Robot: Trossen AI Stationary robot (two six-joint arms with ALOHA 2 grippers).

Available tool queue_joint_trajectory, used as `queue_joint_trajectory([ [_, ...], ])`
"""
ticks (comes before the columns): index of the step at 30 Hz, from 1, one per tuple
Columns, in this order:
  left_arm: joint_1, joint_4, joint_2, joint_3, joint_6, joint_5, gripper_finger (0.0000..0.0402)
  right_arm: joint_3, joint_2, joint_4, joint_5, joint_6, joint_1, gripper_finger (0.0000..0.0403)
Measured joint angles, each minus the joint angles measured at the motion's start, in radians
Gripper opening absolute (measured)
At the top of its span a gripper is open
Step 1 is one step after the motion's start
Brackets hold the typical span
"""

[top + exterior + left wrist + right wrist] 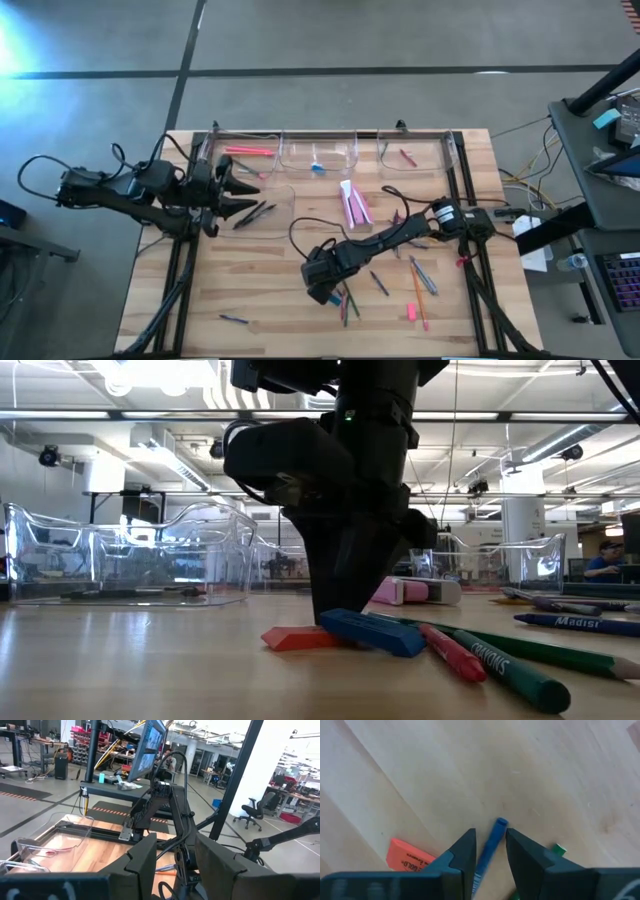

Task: Sort crayons/erasers/pens/pencils in bins
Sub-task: Put the blue crayon into the top right transparent bin

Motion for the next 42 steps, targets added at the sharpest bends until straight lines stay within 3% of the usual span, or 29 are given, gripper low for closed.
queue_joint_trajectory([
  [7,0.0,-0.001,0.008,0.0,0.0,-0.003,0.0119,0.0,0.0,-0.004,-0.024,-0.039,0.0,0.0093],
  [16,0.0,0.002,0.017,0.0,0.0,-0.003,0.0119,-0.001,0.0,0.01,-0.051,-0.029,-0.007,0.0017],
  [24,0.0,0.028,0.021,0.0,0.0,-0.004,0.0119,0.004,-0.007,0.026,-0.061,-0.031,-0.022,0.0015],
  [36,0.0,0.053,0.029,0.001,0.0,-0.006,0.0119,0.16,-0.001,0.017,-0.046,-0.132,-0.064,0.0013],
  [42,0.0,0.053,0.028,0.001,-0.001,-0.006,0.0119,0.21,-0.047,-0.027,0.049,-0.189,-0.103,0.0013],
])
